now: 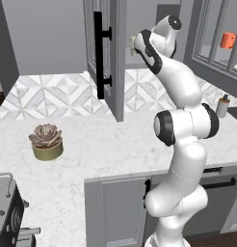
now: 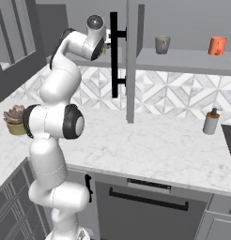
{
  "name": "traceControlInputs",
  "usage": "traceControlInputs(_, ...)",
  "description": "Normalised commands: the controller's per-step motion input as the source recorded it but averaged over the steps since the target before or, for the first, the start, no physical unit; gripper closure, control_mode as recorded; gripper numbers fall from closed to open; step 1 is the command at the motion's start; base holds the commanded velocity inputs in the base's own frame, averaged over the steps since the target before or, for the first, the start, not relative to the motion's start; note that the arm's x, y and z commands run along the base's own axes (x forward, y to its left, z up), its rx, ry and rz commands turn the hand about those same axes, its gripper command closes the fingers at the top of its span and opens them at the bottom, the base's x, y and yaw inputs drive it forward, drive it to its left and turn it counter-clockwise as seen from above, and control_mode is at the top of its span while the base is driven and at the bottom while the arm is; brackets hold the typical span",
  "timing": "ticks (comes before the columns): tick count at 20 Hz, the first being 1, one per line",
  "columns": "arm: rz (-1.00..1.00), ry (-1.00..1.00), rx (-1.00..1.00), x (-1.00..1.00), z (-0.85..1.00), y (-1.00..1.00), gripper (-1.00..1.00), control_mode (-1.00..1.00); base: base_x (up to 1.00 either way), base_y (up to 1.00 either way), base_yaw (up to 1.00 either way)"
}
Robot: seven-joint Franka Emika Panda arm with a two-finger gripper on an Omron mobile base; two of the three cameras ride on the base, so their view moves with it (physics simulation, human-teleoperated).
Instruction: Gather all objects into one cabinet and sort the glasses and bowls to opposite sides.
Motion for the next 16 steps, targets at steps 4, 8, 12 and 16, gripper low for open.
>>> traceControlInputs(4,0.04,0.00,0.00,0.12,0.00,0.00,-1.00,-1.00,0.00,0.00,0.00)
traceControlInputs(8,0.03,0.00,0.00,0.18,0.00,0.00,-1.00,-1.00,0.00,0.00,0.00)
traceControlInputs(12,0.02,0.00,0.00,0.14,0.00,0.00,-1.00,-1.00,0.00,0.00,0.00)
traceControlInputs(16,0.02,0.00,0.00,0.23,0.00,0.00,1.00,-1.00,0.00,0.00,0.00)
